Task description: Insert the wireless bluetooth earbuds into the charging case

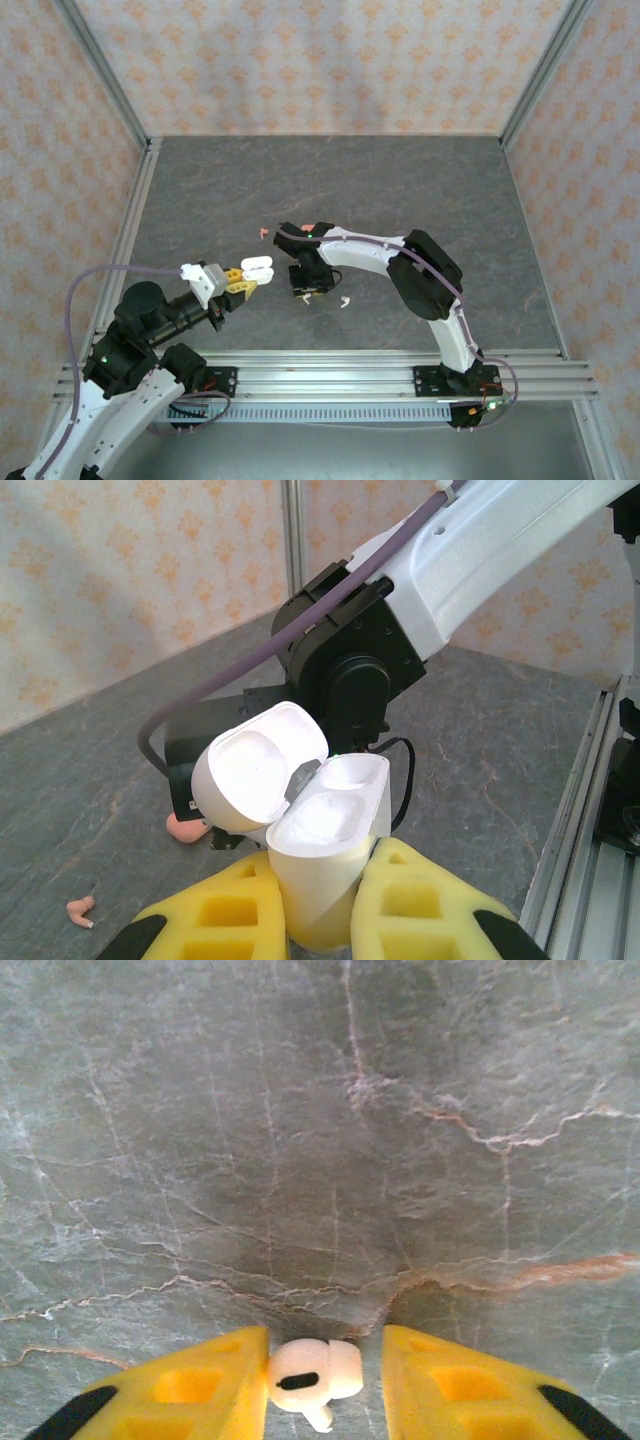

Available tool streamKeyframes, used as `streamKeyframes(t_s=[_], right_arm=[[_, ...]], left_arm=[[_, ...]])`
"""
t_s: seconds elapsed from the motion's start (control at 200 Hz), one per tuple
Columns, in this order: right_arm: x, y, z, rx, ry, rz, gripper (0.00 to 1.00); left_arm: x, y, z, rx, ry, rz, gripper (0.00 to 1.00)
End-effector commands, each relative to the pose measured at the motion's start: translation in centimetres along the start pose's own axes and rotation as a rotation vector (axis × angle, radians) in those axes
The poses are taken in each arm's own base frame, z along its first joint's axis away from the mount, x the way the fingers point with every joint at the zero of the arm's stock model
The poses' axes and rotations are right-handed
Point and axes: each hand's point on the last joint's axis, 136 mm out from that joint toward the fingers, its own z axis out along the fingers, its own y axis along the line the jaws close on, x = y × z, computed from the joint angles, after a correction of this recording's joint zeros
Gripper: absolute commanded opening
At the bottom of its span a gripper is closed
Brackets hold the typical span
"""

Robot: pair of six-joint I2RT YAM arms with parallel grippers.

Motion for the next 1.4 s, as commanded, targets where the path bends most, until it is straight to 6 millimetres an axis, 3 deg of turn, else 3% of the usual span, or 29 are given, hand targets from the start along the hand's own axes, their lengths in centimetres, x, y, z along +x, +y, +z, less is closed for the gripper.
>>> streamKeyframes(t_s=[0.0, 0.32, 0.57, 0.816, 1.151, 1.266, 1.396], right_arm=[[0.3, 0.2, 0.5, 0.001, 0.022, -0.003, 0.32], [0.2, -0.5, -0.8, 0.012, -0.029, 0.020, 0.22], [-2.3, -1.2, -5.8, -0.081, -0.235, 0.135, 0.19], [-4.0, -1.3, -14.2, -0.178, -0.486, 0.162, 0.18], [-4.1, 0.9, -29.8, -0.430, -0.900, 0.052, 0.14], [-3.3, 2.0, -33.4, -0.515, -0.990, 0.007, 0.14], [-2.8, 2.6, -35.8, -0.582, -1.046, -0.012, 0.14]], left_arm=[[-0.4, 0.6, 0.2, -0.027, -0.024, 0.002, 0.00], [0.1, 0.5, 0.7, -0.017, -0.024, -0.015, 0.00], [-1.6, 0.9, 1.1, -0.029, -0.116, -0.001, 0.00], [-3.1, 1.8, 2.7, -0.046, -0.171, 0.041, 0.00], [-6.1, 3.3, 5.1, -0.078, -0.264, 0.100, 0.00], [-6.6, 3.5, 6.1, -0.071, -0.266, 0.102, 0.00], [-7.0, 4.0, 6.8, -0.081, -0.255, 0.096, 0.00]])
